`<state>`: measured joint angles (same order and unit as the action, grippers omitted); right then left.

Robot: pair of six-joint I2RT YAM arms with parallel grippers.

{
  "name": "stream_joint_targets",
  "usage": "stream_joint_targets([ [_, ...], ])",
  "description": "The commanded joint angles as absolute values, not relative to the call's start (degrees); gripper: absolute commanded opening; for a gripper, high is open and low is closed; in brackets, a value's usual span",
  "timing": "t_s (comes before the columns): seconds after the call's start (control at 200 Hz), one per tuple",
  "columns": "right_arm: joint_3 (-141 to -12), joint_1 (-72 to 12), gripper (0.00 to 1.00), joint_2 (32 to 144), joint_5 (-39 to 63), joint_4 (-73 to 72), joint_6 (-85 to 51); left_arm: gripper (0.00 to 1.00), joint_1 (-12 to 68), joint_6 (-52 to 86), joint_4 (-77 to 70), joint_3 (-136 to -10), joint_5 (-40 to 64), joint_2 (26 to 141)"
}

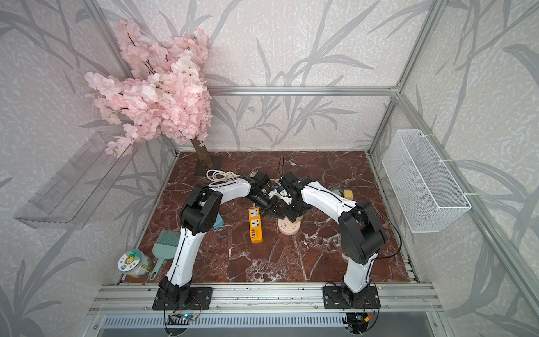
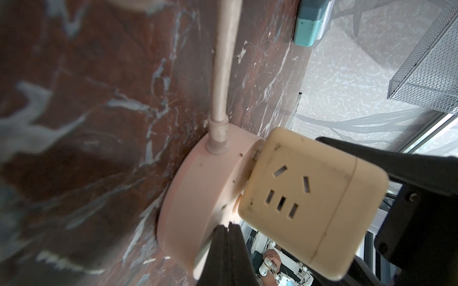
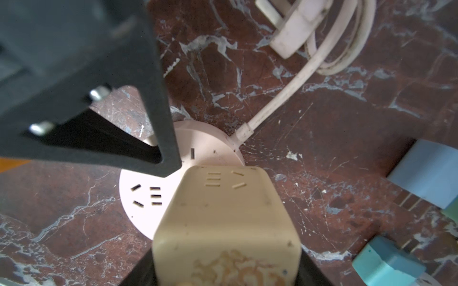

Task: Pull the plug off the socket
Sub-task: Remove the plug from the socket.

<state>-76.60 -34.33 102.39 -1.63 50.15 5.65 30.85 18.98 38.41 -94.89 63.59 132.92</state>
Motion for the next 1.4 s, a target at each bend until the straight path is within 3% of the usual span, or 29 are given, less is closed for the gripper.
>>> stream_joint_targets([
  [0.0,-76.75,-37.08,0.19,99.15,-6.06,49.95,4.2,0.0,30.71,17.69,40.02,-92.9,54.41,136.4],
  [0.205,-77.12,-41.38,0.12,99.3,-11.18,49.98,1.79,0.0,30.75,17.75,39.9,-92.63,54.23,136.21],
  [0.41,-77.83,-41.44,0.06,100.01,-10.05,49.92,1.11,0.0,30.71,17.84,39.61,-92.46,54.05,136.06],
  [0.5,-78.88,-39.9,0.0,100.66,-4.71,50.64,2.16,0.0,30.73,17.84,39.61,-92.4,54.01,136.01],
  [0.685,-82.87,-34.45,0.0,102.92,11.46,54.57,2.31,0.0,31.01,17.84,39.59,-92.28,53.43,135.98],
  [0.85,-84.03,-32.74,0.0,102.96,17.01,55.24,1.32,0.0,31.2,17.76,39.72,-92.37,53.17,135.99],
  [1.005,-82.74,-33.11,0.0,101.89,12.46,54.83,0.68,0.0,31.24,17.67,39.67,-92.3,53.08,135.89],
  [1.395,-77.99,-42.17,0.0,98.11,-17.51,53.74,-1.55,0.0,31.21,17.67,39.71,-92.37,53.33,135.99],
])
